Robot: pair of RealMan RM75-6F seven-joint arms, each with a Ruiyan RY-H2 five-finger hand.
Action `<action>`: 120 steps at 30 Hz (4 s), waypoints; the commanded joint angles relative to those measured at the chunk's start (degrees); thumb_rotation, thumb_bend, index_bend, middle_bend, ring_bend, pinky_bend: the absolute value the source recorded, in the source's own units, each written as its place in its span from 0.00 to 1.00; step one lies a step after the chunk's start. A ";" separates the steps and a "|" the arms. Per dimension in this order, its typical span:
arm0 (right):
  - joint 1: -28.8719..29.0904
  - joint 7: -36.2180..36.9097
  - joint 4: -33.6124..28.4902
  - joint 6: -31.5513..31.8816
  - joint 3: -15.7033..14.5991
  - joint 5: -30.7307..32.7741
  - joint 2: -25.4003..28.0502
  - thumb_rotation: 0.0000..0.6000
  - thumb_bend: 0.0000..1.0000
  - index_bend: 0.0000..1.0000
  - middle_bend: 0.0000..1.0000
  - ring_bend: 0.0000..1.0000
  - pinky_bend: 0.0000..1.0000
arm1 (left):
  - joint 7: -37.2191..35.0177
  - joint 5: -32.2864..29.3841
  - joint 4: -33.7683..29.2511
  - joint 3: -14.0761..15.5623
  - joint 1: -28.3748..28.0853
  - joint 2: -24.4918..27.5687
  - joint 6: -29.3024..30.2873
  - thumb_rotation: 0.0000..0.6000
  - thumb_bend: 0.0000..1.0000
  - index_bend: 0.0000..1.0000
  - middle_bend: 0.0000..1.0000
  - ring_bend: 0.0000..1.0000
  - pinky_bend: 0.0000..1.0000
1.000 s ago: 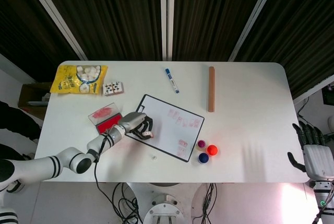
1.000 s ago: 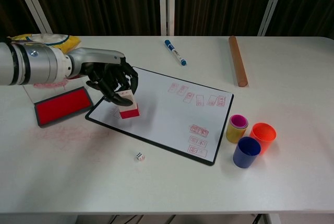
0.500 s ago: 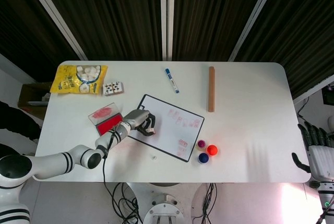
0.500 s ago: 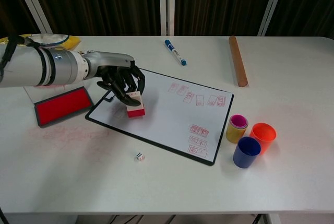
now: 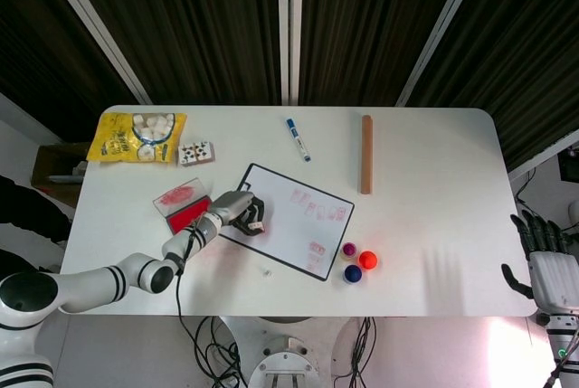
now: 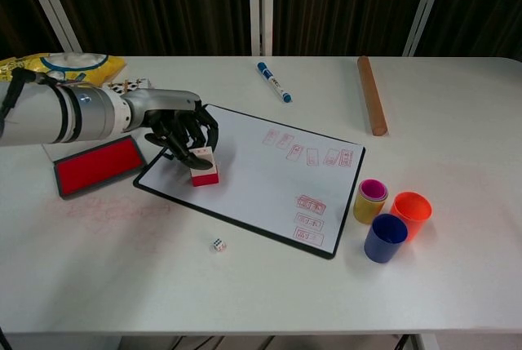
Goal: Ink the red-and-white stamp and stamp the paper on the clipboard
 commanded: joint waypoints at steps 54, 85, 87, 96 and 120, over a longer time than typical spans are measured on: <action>1.06 -2.15 -0.91 -0.36 -0.76 -2.16 -1.14 1.00 0.26 0.00 0.00 0.00 0.00 | -9.61 17.01 -15.13 9.58 18.77 16.22 14.48 1.00 0.41 0.72 0.72 0.92 0.99; 0.97 -3.61 -2.38 -0.72 -0.60 -0.99 -0.23 1.00 0.26 0.00 0.00 0.00 0.00 | -17.52 23.62 -3.24 9.51 19.55 8.59 18.34 1.00 0.39 0.63 0.64 0.91 0.98; 0.98 -3.70 -2.42 -0.80 -0.62 -0.95 -0.25 1.00 0.26 0.00 0.00 0.00 0.00 | -17.56 23.75 -3.05 9.57 19.54 8.57 18.44 1.00 0.38 0.62 0.63 0.91 0.98; 0.95 -4.21 -2.72 -1.05 -0.64 -0.55 -0.18 1.00 0.26 0.00 0.00 0.00 0.00 | -17.36 24.57 -1.91 10.26 19.56 8.16 18.67 1.00 0.36 0.55 0.56 0.89 0.97; 1.01 -4.17 -2.52 -1.59 -0.66 -0.10 -0.29 1.00 0.26 0.00 0.00 0.00 0.00 | -14.27 26.89 -0.83 11.40 19.95 7.54 21.84 1.00 0.32 0.43 0.46 0.86 0.96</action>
